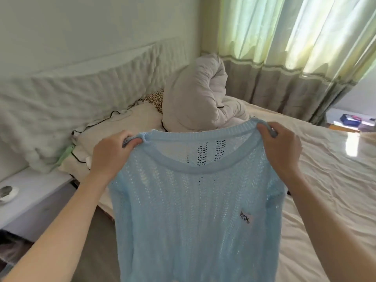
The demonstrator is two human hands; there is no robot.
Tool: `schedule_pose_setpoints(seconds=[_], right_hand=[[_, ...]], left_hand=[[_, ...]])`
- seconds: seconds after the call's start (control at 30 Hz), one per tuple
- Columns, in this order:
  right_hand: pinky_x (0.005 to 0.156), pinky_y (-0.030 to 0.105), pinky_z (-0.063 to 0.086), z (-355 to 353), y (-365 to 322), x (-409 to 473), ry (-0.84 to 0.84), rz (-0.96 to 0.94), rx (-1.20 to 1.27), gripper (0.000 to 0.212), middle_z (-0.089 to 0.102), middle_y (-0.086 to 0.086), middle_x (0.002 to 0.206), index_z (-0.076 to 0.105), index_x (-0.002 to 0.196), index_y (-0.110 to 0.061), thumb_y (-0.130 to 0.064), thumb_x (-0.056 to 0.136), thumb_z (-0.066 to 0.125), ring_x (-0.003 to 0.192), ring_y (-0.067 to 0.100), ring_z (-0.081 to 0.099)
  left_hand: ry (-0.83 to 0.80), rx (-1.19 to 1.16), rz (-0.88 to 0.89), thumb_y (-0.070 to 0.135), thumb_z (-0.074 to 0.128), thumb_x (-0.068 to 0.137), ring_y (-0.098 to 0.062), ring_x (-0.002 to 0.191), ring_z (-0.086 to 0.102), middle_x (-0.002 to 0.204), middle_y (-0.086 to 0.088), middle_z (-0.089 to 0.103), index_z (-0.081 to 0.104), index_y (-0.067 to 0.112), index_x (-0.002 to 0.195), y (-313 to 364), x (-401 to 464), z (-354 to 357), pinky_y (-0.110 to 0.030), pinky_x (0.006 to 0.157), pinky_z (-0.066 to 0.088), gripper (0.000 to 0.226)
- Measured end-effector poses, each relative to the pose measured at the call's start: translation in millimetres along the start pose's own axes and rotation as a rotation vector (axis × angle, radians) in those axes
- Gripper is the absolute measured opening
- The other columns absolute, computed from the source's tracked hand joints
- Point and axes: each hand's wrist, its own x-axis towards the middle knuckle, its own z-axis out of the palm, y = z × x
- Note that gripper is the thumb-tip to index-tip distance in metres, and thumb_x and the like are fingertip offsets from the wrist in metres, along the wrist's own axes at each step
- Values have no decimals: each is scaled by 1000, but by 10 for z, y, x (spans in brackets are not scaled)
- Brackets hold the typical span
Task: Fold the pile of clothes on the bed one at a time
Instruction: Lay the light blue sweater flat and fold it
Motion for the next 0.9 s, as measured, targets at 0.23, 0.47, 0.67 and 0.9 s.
schedule_pose_setpoints(seconds=[0.23, 0.47, 0.67, 0.9], right_hand=[[54, 33, 26, 1835, 1117, 231, -355, 68, -111, 36, 47, -4, 60, 55, 78, -14, -45, 94, 47, 64, 24, 49], [59, 33, 30, 3112, 1892, 264, -457, 168, -131, 36, 52, 4, 71, 58, 84, -6, -38, 96, 48, 73, 25, 48], [112, 43, 27, 3751, 2391, -218, -753, 302, -171, 61, 35, 13, 147, 29, 148, -16, -40, 96, 49, 136, 29, 32], [107, 39, 25, 3170, 2626, -2047, -845, 405, -206, 47, 41, 16, 141, 44, 137, -4, -23, 95, 54, 133, 31, 33]], left_hand=[[-119, 86, -200, 38, 49, 95, -39, 82, 59, 91, -20, 65, 54, 7, 102, -859, 327, 1817, -34, 60, 31, 33], [-163, 142, -301, 32, 47, 97, -37, 97, 56, 105, -17, 62, 50, 5, 107, -1345, 629, 3069, -37, 68, 32, 30], [-407, 106, -302, 13, 51, 93, -33, 127, 37, 140, -16, 40, 34, 5, 138, -1647, 237, 3910, -45, 102, 31, 49], [-568, -32, -662, 12, 57, 90, -32, 124, 38, 133, -19, 43, 41, 3, 134, -1797, -1542, 4016, -38, 101, 30, 47]])
